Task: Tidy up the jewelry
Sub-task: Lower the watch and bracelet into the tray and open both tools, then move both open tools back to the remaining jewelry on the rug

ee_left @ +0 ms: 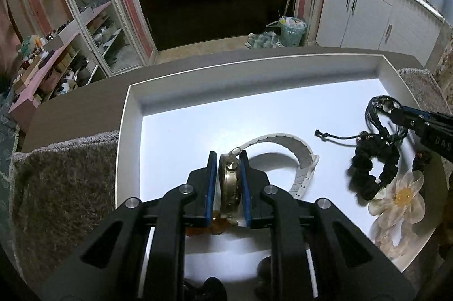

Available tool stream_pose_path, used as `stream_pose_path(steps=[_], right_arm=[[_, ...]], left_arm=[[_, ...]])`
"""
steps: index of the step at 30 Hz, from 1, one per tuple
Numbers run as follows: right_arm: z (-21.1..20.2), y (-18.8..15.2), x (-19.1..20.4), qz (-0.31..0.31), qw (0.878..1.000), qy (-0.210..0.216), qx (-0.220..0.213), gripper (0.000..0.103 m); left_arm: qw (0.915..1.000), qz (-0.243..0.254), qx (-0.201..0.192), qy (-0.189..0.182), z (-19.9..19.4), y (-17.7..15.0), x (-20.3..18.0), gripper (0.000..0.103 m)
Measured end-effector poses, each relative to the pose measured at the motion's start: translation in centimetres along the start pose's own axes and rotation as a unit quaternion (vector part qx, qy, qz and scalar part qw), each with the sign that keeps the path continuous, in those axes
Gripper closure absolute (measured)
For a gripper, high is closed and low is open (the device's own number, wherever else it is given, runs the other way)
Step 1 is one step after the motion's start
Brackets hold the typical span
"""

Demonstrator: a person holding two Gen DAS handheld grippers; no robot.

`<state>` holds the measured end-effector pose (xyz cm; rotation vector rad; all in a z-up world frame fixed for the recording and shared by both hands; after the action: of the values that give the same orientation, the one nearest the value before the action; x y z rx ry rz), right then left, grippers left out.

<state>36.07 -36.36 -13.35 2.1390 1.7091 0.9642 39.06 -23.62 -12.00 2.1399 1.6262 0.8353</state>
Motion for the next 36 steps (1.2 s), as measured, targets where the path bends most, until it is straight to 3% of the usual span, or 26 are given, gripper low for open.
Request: stream_pose_path(steps=[2, 7, 16, 19, 22, 26, 30, 36], right_arm=[[-0.2, 0.1, 0.2, -0.001, 1.000, 0.003, -0.005, 0.073], [-2.2, 0.9, 0.8, -0.011, 0.999, -0.001, -0.031, 0.073], [-9.8, 3.6, 3.6, -0.048, 0.992, -0.018, -0.112, 0.073], [-12.3, 2.8, 4.9, -0.059, 0.989, -0.008, -0.133, 0.073], [-15.5, 0.5, 6.6, -0.092, 0.981, 0.011, -0.169, 0.051], [-16.7, -4.5, 6.9, -0.110, 0.981, 0.014, -0.158, 0.051], [-16.1, -9.0, 6.8, -0.099, 0.986, 0.033, -0.130, 0.051], [-11.8, -13.9, 7.9, -0.078, 0.991, 0.068, -0.090, 0.050]], left_arm=[[1.0000, -0.004, -0.003, -0.004, -0.2, -0.1, 0.3, 0.086], [0.9991, -0.025, -0.027, -0.023, -1.9, 0.2, 1.2, 0.086], [0.9913, -0.075, -0.106, -0.021, -9.9, 2.5, 5.6, 0.085], [0.9893, -0.085, -0.118, -0.011, -12.2, 1.9, 8.0, 0.079], [0.9853, -0.097, -0.141, 0.003, -15.1, -0.4, 11.9, 0.075], [0.9823, -0.102, -0.154, 0.026, -17.4, -5.2, 15.1, 0.069], [0.9829, -0.105, -0.147, 0.033, -17.1, -9.9, 17.1, 0.060], [0.9903, -0.094, -0.101, -0.002, -12.9, -15.0, 14.2, 0.056]])
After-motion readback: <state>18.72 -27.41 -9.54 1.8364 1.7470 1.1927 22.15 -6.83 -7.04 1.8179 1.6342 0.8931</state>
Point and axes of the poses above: each gripper's, at about its wrist camera, not at the fingertips, and z roughly the way its jaws point, x to its left, y to its top, the point moved 10 cm from there along z, roughly the way its jaws point, and after that the axes turned 13 degrees about y, right-handed, at the moved point
